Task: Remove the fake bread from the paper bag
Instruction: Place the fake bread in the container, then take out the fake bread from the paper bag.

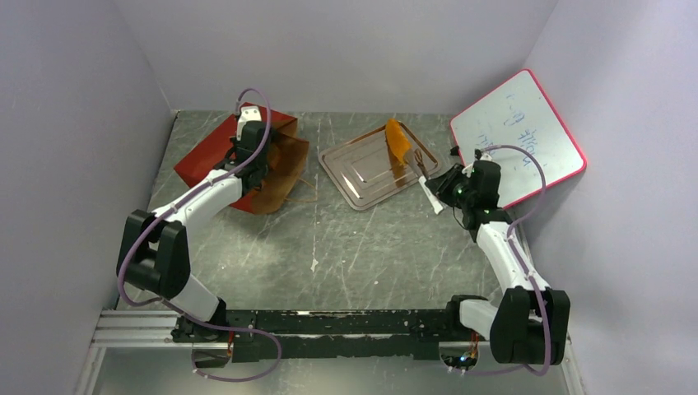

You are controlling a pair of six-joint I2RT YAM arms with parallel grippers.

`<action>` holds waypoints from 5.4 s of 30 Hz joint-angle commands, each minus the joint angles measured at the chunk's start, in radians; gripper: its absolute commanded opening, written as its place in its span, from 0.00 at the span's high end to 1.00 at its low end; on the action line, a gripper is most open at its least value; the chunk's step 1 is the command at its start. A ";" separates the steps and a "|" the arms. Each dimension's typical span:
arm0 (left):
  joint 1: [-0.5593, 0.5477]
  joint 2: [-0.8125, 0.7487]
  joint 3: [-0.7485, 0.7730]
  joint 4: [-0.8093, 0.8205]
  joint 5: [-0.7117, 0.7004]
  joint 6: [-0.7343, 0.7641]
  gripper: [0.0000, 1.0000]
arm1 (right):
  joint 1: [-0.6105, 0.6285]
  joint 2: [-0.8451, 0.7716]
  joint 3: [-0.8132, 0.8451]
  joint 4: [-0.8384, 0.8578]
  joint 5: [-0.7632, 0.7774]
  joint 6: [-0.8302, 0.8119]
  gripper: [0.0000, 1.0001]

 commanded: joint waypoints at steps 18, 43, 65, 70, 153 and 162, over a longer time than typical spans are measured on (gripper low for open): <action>0.000 -0.022 -0.011 -0.011 -0.002 -0.007 0.93 | -0.146 0.055 -0.054 0.103 -0.019 0.021 0.87; -0.007 -0.012 0.006 -0.020 -0.007 -0.011 0.93 | -0.160 0.051 -0.039 0.080 0.007 0.021 0.69; -0.007 -0.007 0.011 -0.024 -0.006 0.001 0.93 | -0.160 -0.005 -0.060 0.053 -0.003 0.045 0.65; -0.007 -0.001 0.022 -0.024 -0.006 0.011 0.93 | -0.160 -0.011 -0.067 0.050 -0.003 0.048 0.62; -0.023 -0.178 -0.083 -0.083 0.104 0.020 0.93 | 0.859 0.602 0.304 0.446 0.289 0.563 0.59; -0.023 -0.190 -0.077 -0.091 0.103 0.013 0.93 | 0.848 0.641 0.299 0.490 0.281 0.643 0.59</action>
